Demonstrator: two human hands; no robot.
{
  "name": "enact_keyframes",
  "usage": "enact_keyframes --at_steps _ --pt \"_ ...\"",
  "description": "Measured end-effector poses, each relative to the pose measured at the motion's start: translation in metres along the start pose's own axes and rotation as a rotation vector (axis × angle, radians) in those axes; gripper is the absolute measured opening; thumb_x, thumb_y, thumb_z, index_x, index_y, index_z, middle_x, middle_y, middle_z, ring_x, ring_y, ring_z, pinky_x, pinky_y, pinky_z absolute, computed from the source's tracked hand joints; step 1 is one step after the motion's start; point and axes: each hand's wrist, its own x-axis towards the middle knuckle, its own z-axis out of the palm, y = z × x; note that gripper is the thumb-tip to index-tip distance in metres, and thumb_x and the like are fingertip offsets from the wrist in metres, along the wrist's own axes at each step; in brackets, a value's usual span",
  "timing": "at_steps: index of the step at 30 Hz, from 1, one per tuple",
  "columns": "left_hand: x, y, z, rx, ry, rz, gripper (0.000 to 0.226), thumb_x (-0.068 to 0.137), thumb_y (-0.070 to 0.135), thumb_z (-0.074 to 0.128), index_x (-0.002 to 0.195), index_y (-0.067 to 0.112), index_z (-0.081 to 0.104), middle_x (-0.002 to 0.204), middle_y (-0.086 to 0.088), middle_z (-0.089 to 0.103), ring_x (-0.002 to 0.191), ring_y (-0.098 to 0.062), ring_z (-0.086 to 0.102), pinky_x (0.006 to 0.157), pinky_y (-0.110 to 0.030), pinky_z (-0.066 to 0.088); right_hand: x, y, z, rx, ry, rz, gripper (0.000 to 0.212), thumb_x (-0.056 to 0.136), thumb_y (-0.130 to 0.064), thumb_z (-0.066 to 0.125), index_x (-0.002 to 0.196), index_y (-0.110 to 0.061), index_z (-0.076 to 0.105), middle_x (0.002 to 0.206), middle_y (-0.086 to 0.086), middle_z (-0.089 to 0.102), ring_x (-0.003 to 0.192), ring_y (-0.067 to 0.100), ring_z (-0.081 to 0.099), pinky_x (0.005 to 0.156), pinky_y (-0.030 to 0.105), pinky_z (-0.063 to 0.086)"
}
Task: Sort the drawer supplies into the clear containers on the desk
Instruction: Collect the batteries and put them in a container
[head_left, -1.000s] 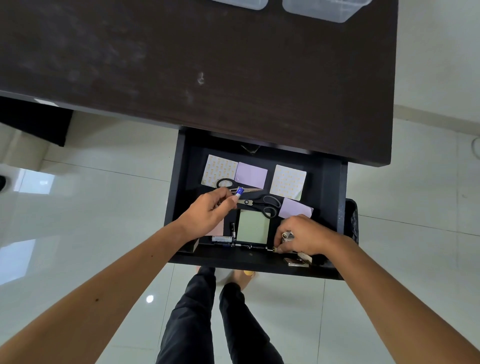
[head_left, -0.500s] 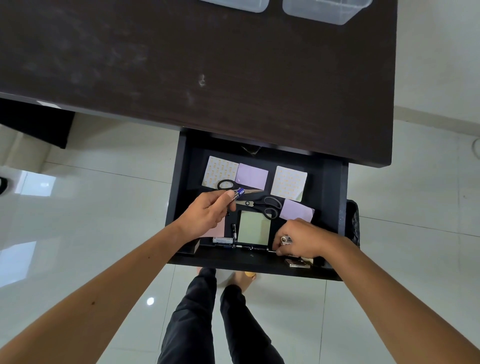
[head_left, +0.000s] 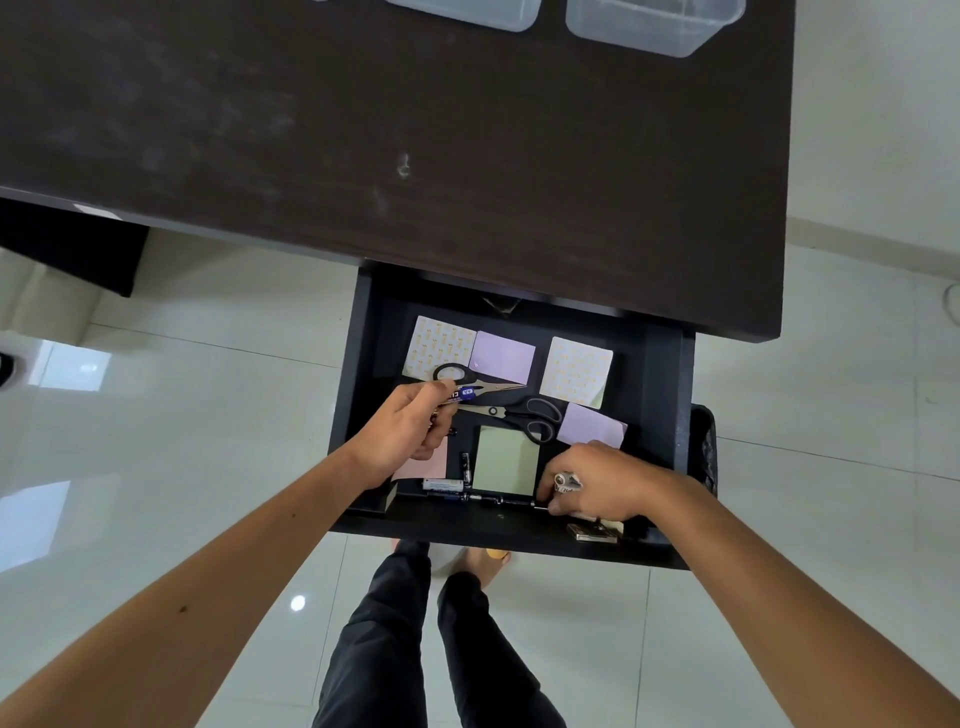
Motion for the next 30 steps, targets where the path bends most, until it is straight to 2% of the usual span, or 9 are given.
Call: enact_keyframes --at_steps 3,6,9,11,16,19,24,28,30 --pt "0.000 0.001 0.000 -0.005 0.025 0.029 0.054 0.113 0.032 0.039 0.074 0.008 0.068 0.055 -0.006 0.036 0.051 -0.018 0.025 0.052 -0.031 0.024 -0.006 -0.006 -0.002 0.165 0.075 -0.055 0.015 0.096 -0.032 0.077 0.109 -0.039 0.078 0.109 -0.018 0.074 0.096 0.002 0.070 0.090 0.029 0.058" --pt "0.000 0.000 -0.001 -0.061 0.016 0.043 0.044 0.112 0.024 0.042 0.099 0.012 0.082 0.057 -0.011 0.031 0.055 -0.026 0.017 0.052 -0.034 0.020 -0.010 -0.015 -0.007 0.357 0.092 -0.085 0.013 0.101 -0.030 0.072 0.112 -0.035 0.078 0.102 -0.012 0.076 0.067 0.010 0.072 0.068 0.028 0.061" --pt "0.000 0.000 -0.002 -0.160 0.004 0.037 0.037 0.110 0.021 0.046 0.098 0.008 0.079 0.058 -0.012 0.036 0.052 -0.021 0.024 0.051 -0.032 0.023 -0.009 -0.025 -0.008 0.636 0.050 -0.108 0.016 0.103 -0.021 0.068 0.116 -0.019 0.077 0.101 0.009 0.077 0.088 0.031 0.080 0.072 0.043 0.068" --pt "-0.001 0.001 -0.003 -0.212 -0.001 0.018 0.031 0.107 0.019 0.046 0.096 0.005 0.071 0.059 -0.010 0.044 0.050 -0.018 0.030 0.049 -0.028 0.027 -0.006 -0.029 -0.008 0.802 -0.003 -0.113 0.019 0.104 -0.017 0.067 0.119 -0.009 0.075 0.098 0.015 0.076 0.096 0.035 0.079 0.070 0.044 0.067" --pt "-0.005 0.003 -0.003 -0.259 -0.021 -0.037 0.038 0.104 0.039 0.042 0.082 0.011 0.055 0.064 -0.007 0.049 0.052 -0.018 0.035 0.048 -0.027 0.028 0.002 -0.036 -0.007 0.956 -0.073 -0.112 0.016 0.103 -0.014 0.067 0.112 -0.002 0.073 0.087 0.004 0.076 0.081 0.027 0.076 0.056 0.034 0.063" --pt "-0.009 0.005 -0.002 -0.213 0.038 -0.023 0.051 0.110 0.049 0.040 0.078 0.011 0.053 0.066 -0.006 0.050 0.051 -0.016 0.041 0.047 -0.026 0.032 0.009 -0.041 -0.006 0.953 -0.015 -0.110 0.007 0.093 -0.011 0.079 0.098 -0.008 0.075 0.084 0.007 0.073 0.071 0.021 0.072 0.047 0.027 0.054" --pt "-0.016 0.007 -0.006 -0.209 0.105 0.013 0.041 0.109 0.040 0.049 0.093 0.006 0.065 0.065 -0.010 0.055 0.053 -0.020 0.051 0.045 -0.027 0.037 0.028 -0.053 -0.003 0.717 0.227 -0.106 0.015 0.080 -0.022 0.093 0.088 -0.024 0.081 0.083 0.000 0.075 0.065 0.012 0.067 0.044 0.024 0.043" --pt "-0.020 0.011 -0.014 -0.158 0.137 0.063 0.033 0.109 0.034 0.054 0.103 0.005 0.068 0.081 -0.013 0.067 0.062 -0.021 0.059 0.049 -0.028 0.043 0.040 -0.070 -0.001 0.548 0.377 -0.167 0.018 0.079 -0.025 0.094 0.095 -0.028 0.085 0.091 -0.014 0.075 0.072 -0.008 0.065 0.060 0.006 0.042" --pt "-0.020 0.013 -0.016 -0.134 0.149 0.065 0.029 0.107 0.032 0.057 0.105 0.006 0.070 0.089 -0.009 0.071 0.067 -0.023 0.061 0.051 -0.028 0.046 0.047 -0.078 0.003 0.428 0.461 -0.210 0.024 0.079 -0.025 0.094 0.100 -0.029 0.085 0.101 -0.012 0.076 0.091 0.000 0.068 0.077 0.015 0.048"
